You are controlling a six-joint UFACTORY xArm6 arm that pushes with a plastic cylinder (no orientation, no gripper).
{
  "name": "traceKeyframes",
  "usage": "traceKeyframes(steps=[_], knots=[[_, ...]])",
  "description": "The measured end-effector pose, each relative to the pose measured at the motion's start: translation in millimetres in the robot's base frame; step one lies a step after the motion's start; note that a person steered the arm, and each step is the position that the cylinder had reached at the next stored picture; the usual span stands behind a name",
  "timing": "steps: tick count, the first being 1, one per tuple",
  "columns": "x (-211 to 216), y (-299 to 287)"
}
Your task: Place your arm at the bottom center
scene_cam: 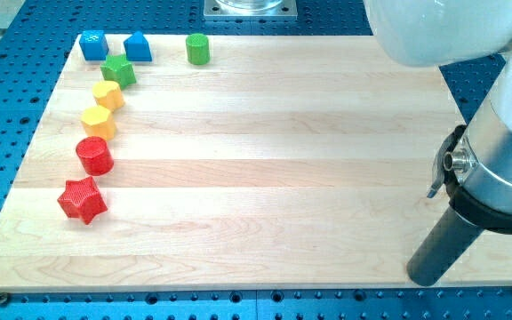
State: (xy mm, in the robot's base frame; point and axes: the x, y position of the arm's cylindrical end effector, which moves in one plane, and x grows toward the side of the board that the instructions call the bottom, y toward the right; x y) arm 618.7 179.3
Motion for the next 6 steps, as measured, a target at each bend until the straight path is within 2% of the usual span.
traceKeyframes(steps=[2, 3, 6], knots=[[-0.1, -0.8], [-3.5, -27.3], [-0.1, -176.8]])
